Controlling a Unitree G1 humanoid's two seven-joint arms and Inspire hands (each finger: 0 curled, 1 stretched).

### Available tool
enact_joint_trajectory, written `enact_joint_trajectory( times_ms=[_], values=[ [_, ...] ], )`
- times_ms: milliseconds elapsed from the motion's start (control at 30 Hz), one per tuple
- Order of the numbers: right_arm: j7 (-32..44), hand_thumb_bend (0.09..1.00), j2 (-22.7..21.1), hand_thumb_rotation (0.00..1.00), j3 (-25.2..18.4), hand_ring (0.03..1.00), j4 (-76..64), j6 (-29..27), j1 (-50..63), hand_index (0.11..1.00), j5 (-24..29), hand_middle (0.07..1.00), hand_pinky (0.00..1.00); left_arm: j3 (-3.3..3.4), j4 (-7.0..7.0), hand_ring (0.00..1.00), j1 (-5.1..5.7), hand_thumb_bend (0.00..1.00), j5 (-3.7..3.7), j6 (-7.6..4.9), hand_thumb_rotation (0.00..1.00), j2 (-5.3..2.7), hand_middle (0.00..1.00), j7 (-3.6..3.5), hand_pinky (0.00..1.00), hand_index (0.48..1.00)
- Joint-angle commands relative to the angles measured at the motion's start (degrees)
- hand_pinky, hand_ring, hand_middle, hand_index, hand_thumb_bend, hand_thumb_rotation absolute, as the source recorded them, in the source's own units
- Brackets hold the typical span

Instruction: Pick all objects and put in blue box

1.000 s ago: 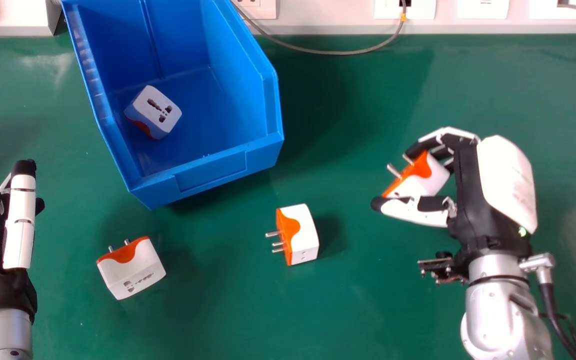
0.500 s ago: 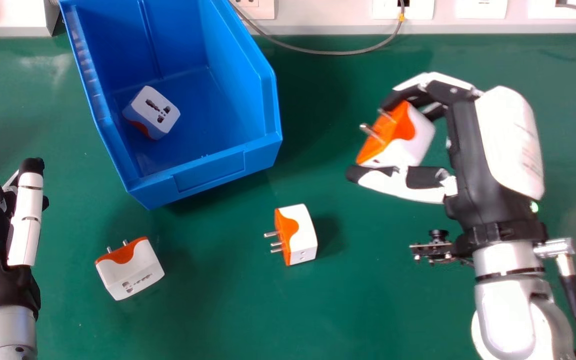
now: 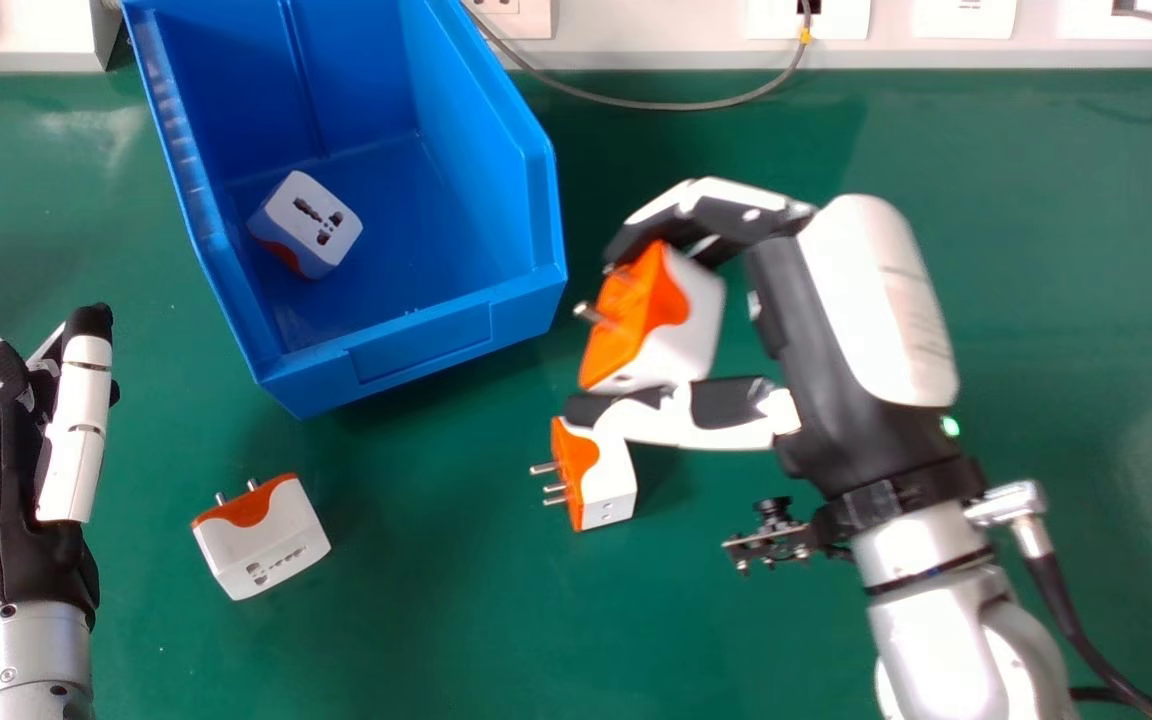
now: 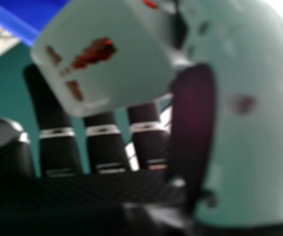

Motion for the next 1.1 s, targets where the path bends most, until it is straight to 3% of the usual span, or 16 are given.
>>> enact_joint_trajectory(
  times_ms=[0,233,400,500,667,767,967,1067],
  values=[
    [0.52,0.487,0.97,0.15,0.78,0.062,0.40,-1.98,-2.33,0.470,0.76,0.116,0.03,-0.18,-1.52,0.90,0.11,0.45,0.97,-0.29,0.77,0.07,0.86,0.61,0.84,0.876],
    [0.43,0.486,2.34,0.14,2.14,0.064,5.86,-4.05,-6.45,0.469,-0.25,0.118,0.03,-1.05,-3.06,0.90,0.66,0.46,2.25,0.82,0.78,-0.56,0.86,1.71,0.83,0.876],
    [-0.74,0.486,3.43,0.14,3.43,0.072,12.76,-5.56,-13.02,0.469,-2.08,0.128,0.04,-1.09,-2.28,0.90,0.30,0.47,2.69,0.49,0.79,-0.30,0.86,2.42,0.82,0.878],
    [-1.67,0.486,4.15,0.14,3.78,0.073,16.79,-6.33,-16.63,0.469,-2.76,0.129,0.04,-1.26,-1.83,0.90,0.11,0.47,2.56,-0.22,0.80,-0.64,0.86,2.58,0.82,0.878],
    [-2.81,0.486,5.56,0.14,4.33,0.082,23.23,-6.23,-22.37,0.469,-3.75,0.141,0.04,-2.40,-4.49,0.90,1.17,0.47,3.06,0.20,0.80,-1.81,0.87,3.23,0.82,0.882],
    [-3.18,0.486,6.61,0.14,4.87,0.085,27.64,-5.46,-26.48,0.469,-4.43,0.145,0.04,-2.73,-5.27,0.90,1.53,0.46,3.29,0.31,0.81,-2.10,0.87,3.23,0.82,0.884],
    [-3.64,0.487,9.71,0.14,5.59,0.085,37.51,-4.59,-34.95,0.469,-4.54,0.141,0.05,-2.65,-5.14,0.90,1.62,0.45,3.51,0.42,0.82,-2.00,0.87,3.09,0.83,0.889],
    [-4.83,0.487,11.55,0.14,6.06,0.086,43.92,-4.36,-39.88,0.469,-4.62,0.145,0.05,-2.82,-6.00,0.91,1.96,0.45,3.71,0.94,0.82,-2.05,0.87,3.10,0.83,0.890]
  ],
)
